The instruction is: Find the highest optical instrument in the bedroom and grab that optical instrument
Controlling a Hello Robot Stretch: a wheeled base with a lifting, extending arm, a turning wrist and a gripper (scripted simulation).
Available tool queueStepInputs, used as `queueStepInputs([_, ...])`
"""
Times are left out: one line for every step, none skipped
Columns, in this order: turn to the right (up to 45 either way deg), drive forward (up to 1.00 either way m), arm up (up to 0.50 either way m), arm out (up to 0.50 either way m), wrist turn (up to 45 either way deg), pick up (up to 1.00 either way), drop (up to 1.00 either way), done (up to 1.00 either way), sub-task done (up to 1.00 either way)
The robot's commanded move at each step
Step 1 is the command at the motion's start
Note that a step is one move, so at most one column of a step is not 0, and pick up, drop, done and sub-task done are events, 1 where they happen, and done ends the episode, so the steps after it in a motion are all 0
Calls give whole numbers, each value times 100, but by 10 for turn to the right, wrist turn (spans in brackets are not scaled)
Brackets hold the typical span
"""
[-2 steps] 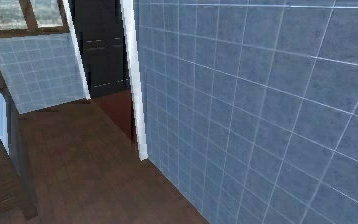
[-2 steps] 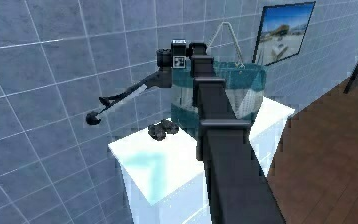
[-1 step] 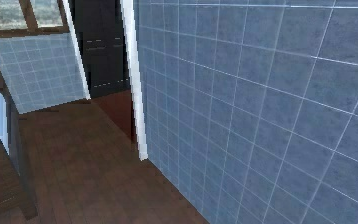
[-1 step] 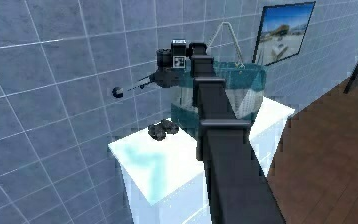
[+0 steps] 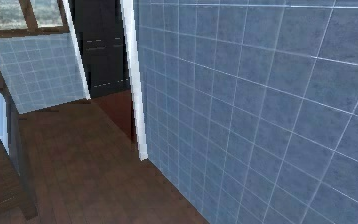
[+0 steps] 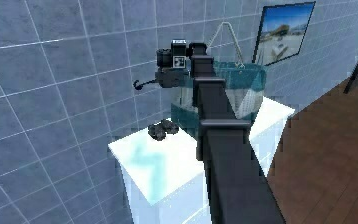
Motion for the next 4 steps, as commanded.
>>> queueStepInputs([0, 0, -24, 0, 0, 0, 0, 0, 0])
queueStepInputs([0, 0, 0, 0, 0, 100, 0, 0, 0])
queueStepInputs([0, 0, 10, 0, 0, 0, 0, 0, 0])
queueStepInputs([0, 0, 0, 0, 0, 0, 0, 100, 0])
